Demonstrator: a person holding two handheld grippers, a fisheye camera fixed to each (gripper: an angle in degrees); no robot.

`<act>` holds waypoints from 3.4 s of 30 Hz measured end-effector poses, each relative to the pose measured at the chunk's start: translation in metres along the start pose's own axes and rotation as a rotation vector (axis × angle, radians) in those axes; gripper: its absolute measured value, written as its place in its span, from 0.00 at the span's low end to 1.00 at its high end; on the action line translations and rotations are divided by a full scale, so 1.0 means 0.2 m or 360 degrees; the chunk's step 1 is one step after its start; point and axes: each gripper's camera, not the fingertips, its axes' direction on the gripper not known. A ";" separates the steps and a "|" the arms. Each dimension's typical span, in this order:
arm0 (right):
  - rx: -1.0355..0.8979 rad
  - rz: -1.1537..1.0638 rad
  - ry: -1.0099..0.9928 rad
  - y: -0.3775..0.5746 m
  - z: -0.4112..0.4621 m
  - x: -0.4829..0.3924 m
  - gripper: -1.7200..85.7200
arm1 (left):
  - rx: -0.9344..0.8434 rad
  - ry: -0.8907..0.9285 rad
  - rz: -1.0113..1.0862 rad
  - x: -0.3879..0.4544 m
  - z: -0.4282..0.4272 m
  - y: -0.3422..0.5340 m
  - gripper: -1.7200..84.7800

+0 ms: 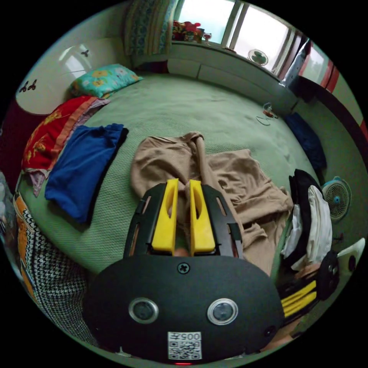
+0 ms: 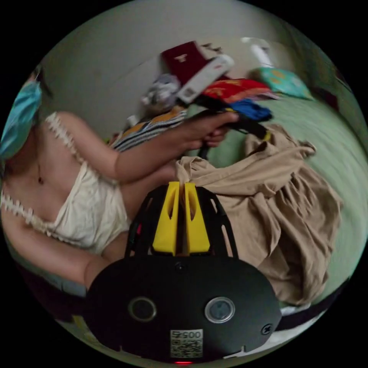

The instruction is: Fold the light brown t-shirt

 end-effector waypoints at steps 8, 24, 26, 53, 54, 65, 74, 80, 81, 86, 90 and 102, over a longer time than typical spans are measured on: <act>0.0331 0.0364 0.0405 -0.04 -0.15 0.12 0.08 | -0.0206 0.0181 0.0264 0.01 -0.01 -0.01 0.15; -0.0039 0.1806 0.1286 -0.29 0.10 0.75 0.01 | -0.0448 0.0089 0.0373 0.00 -0.16 -0.03 0.05; -0.0062 0.1812 0.1258 -0.32 0.13 0.76 0.01 | -0.0402 0.0132 0.0318 -0.07 -0.24 -0.02 0.04; -0.0772 -0.0229 0.1029 -1.79 1.05 -0.03 0.12 | -0.0498 0.0435 0.0341 -0.56 -1.12 0.74 0.15; -0.0846 -0.0197 0.1034 -1.82 1.13 0.01 0.12 | -0.0541 0.0489 0.0341 -0.54 -1.11 0.77 0.16; -0.0589 0.0230 0.1051 -1.93 0.96 -0.07 0.01 | -0.0558 0.0317 0.0387 -0.21 -1.26 0.96 0.08; -0.0049 0.0556 0.1346 -1.95 0.33 -0.52 0.01 | -0.0259 0.0241 0.0413 -0.24 -1.86 0.87 0.03; 0.0418 0.0745 0.1574 -1.88 -0.11 -0.96 0.01 | 0.0106 -0.0104 0.0477 -0.22 -2.52 0.71 0.03; 0.0491 0.0750 0.1618 -1.87 -0.18 -1.07 0.01 | 0.0187 -0.0213 0.0486 -0.18 -2.65 0.69 0.03; 0.0754 0.0739 0.1781 -1.83 -0.43 -1.48 0.01 | 0.0368 -0.0351 0.0526 0.00 -3.11 0.61 0.03; 0.0853 0.0801 0.1838 -1.80 -0.63 -1.74 0.01 | 0.0469 -0.0447 0.0560 0.18 -3.41 0.58 0.02; 0.0927 0.1055 0.1820 -1.83 -1.18 -2.19 0.00 | 0.0525 -0.0354 0.0582 0.48 -4.00 0.40 0.03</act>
